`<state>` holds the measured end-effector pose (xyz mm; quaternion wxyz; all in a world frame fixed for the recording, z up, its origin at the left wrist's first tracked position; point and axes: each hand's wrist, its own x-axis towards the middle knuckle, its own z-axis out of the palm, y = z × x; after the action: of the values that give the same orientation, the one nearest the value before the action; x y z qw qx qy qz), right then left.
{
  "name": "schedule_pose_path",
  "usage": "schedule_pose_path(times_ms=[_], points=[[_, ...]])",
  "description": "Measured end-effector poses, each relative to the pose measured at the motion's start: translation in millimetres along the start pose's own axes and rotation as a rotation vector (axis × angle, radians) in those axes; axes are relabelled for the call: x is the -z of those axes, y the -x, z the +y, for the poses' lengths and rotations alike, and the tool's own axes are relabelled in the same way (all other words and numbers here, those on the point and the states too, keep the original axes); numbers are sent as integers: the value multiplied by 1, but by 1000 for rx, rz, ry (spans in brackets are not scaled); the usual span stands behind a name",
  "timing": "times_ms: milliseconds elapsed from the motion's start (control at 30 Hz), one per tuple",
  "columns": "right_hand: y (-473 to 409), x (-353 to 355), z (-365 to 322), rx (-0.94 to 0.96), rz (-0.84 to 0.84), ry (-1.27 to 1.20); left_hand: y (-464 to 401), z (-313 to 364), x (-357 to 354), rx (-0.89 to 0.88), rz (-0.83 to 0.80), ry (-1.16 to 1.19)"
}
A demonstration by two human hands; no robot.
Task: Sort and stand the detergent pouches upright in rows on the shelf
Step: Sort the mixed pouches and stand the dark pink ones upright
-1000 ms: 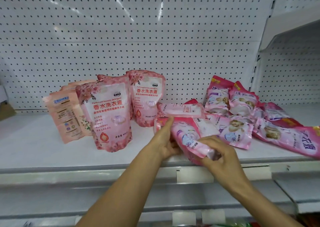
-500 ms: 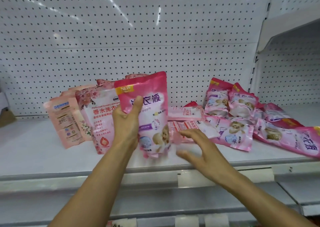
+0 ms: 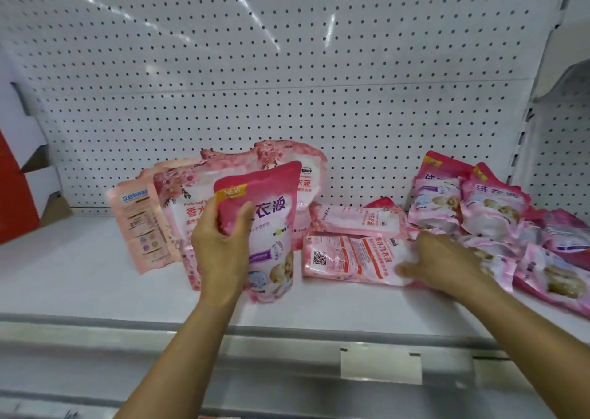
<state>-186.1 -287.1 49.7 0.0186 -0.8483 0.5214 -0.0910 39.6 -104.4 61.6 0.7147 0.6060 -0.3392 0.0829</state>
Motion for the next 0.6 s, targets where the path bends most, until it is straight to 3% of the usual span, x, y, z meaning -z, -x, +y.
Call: schedule_pose_path(times_ms=[233,367,600], points=[[-14,13,7,-123,-162,-602,-22,-5,12,-143,160,-291],[-16,25,0,4,-11,-639,-30,15,11,-239,140,-292],[-21,88,-37,364,337,-701,-36,36,8,-583,157,-749]])
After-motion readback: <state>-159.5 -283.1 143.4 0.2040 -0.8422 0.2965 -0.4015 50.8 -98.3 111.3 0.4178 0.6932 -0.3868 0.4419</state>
